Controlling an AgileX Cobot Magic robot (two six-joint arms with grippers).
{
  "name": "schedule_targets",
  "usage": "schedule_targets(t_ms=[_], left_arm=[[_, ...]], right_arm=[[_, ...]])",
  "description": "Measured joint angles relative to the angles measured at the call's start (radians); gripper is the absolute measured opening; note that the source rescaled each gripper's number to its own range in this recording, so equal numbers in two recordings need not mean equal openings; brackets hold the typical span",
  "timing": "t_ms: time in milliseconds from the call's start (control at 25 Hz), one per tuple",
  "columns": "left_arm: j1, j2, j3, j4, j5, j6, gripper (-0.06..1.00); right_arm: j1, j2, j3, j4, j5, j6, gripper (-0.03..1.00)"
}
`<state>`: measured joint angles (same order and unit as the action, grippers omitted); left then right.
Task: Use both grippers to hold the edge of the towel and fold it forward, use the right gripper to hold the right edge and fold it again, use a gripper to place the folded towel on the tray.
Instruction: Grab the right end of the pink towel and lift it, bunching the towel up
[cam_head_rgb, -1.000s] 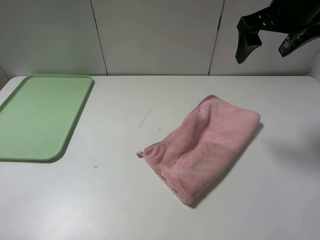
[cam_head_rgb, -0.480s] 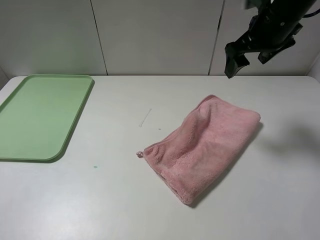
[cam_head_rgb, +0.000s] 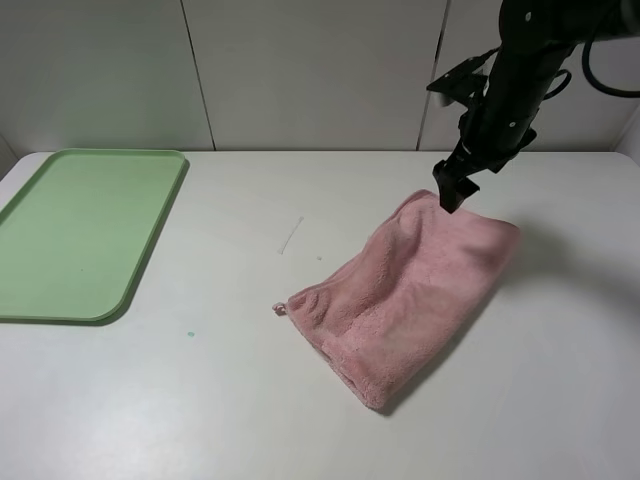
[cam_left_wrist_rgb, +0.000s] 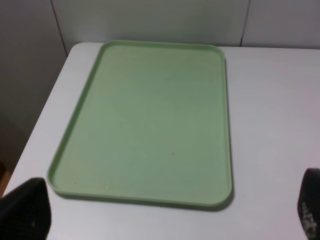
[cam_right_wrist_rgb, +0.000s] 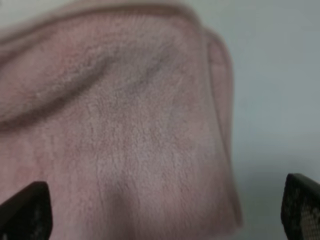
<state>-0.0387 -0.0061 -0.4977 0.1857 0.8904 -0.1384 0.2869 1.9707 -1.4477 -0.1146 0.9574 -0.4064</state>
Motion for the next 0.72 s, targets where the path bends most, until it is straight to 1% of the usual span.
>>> schedule_targets(t_ms=[120,320,600,720], left_arm=[[0.000,0.000,0.000,0.000,0.000,0.000,0.99],[0.000,0.000,0.000,0.000,0.000,0.000,0.99],[0.000,0.000,0.000,0.000,0.000,0.000,0.99],[0.000,0.000,0.000,0.000,0.000,0.000,0.99]], right_arm=[[-0.018,0.059,0.000,-0.002,-0.001,-0.019,1.00],[-0.054,0.140,-0.004,0.025,-0.002,-0.060,1.00],[-0.117,0.231,-0.088,0.028,-0.005,-0.086,1.00],[-0.131,0.256,-0.105,0.041,-0.008,-0.118,1.00]])
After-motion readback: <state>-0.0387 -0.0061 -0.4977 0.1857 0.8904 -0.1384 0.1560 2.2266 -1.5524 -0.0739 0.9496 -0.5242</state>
